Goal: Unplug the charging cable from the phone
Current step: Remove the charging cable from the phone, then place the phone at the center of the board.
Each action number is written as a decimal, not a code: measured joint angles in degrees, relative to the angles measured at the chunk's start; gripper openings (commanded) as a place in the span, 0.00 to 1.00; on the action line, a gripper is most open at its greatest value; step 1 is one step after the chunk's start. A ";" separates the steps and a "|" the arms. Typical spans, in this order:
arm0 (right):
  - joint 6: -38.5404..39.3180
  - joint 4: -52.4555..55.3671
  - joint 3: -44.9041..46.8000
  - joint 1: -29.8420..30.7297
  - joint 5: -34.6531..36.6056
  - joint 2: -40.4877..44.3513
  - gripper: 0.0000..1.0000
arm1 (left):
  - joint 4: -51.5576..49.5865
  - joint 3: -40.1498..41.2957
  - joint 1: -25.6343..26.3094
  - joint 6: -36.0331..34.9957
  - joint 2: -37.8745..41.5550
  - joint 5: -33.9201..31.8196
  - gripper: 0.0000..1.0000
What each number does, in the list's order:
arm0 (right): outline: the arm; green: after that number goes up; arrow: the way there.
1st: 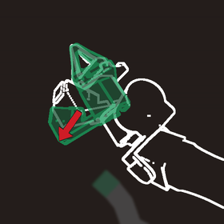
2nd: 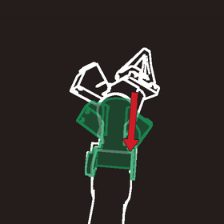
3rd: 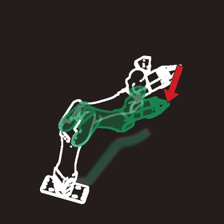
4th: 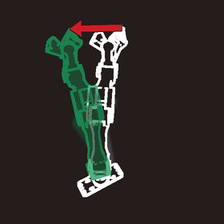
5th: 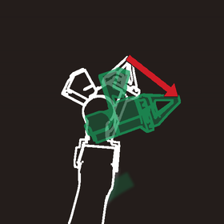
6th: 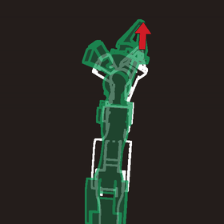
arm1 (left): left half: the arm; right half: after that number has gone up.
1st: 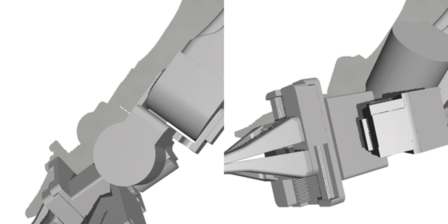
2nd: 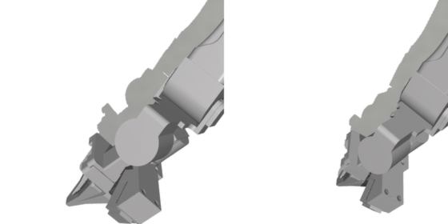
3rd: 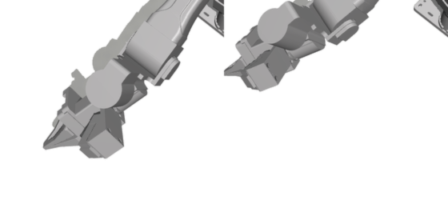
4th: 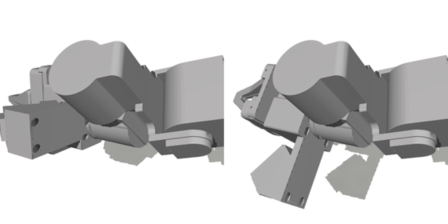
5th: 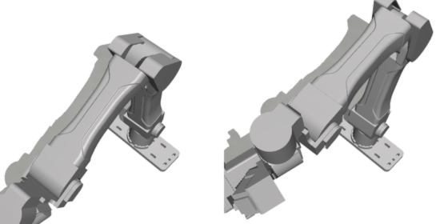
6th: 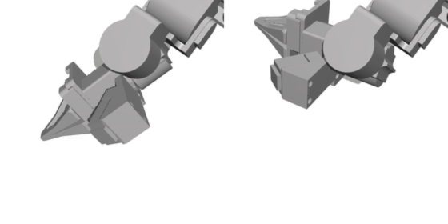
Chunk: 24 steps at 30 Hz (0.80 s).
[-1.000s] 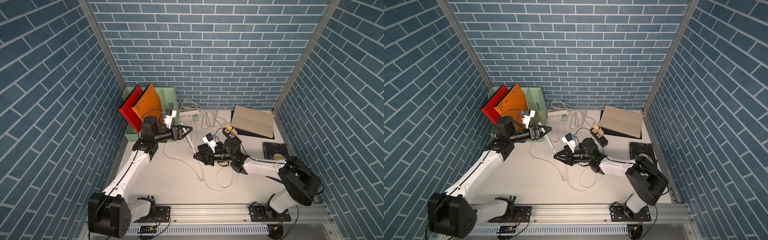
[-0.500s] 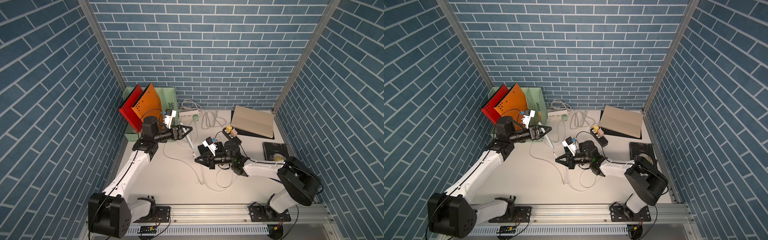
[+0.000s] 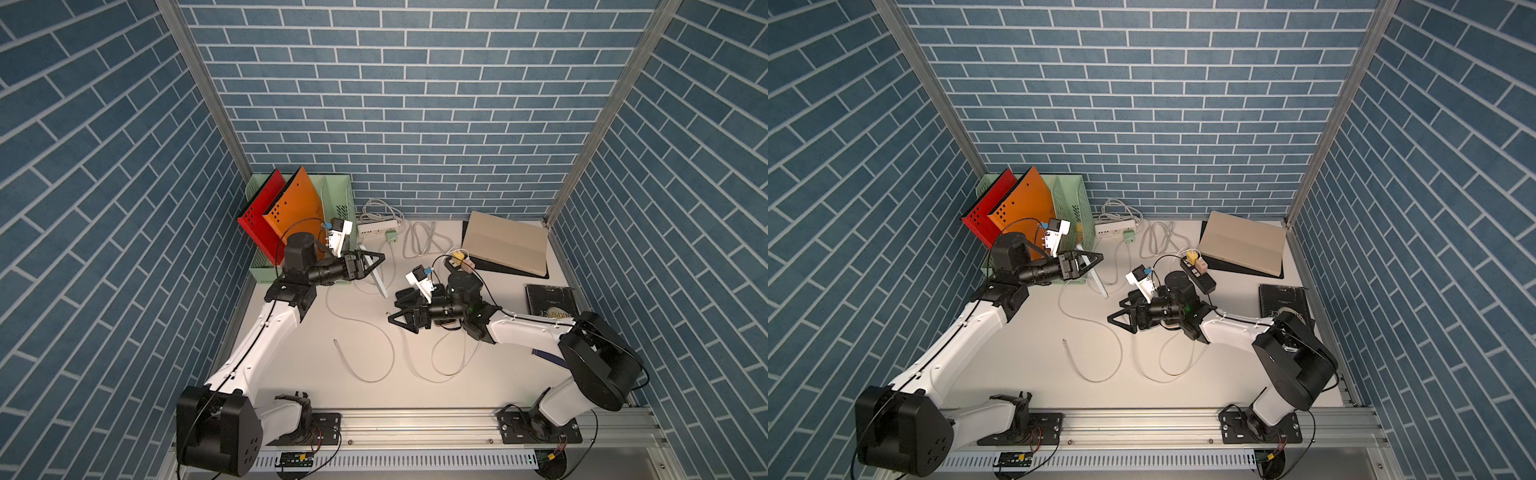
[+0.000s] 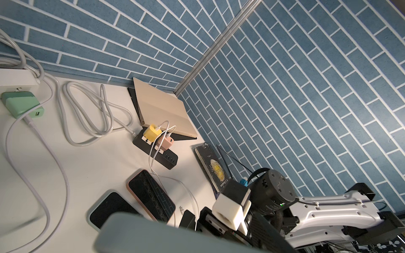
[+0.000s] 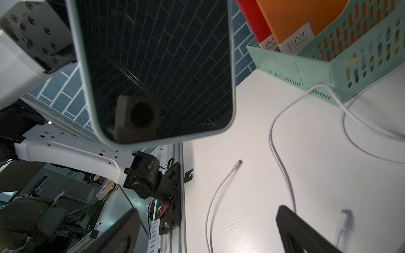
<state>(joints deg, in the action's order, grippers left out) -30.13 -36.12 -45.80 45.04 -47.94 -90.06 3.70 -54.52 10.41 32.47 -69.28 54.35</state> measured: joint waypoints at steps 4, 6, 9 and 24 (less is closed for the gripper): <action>0.61 1.03 -4.50 -1.20 -4.68 -0.28 0.99 | 0.02 0.00 0.00 0.00 0.00 0.72 0.00; 0.63 1.05 -6.78 -1.57 -7.06 -1.09 1.00 | 0.02 0.02 0.00 -0.02 0.04 1.16 0.00; 0.66 1.40 -10.01 -1.70 -10.29 -3.15 1.00 | 0.02 0.02 0.00 -0.15 0.37 1.90 0.00; -0.85 1.11 -17.99 -1.51 -16.81 -10.40 0.99 | -0.42 0.02 0.00 -2.25 2.47 3.91 0.00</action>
<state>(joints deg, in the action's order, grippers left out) -30.98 -35.00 -63.79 43.53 -64.75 -100.47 3.29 -54.50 10.41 30.22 -66.81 58.26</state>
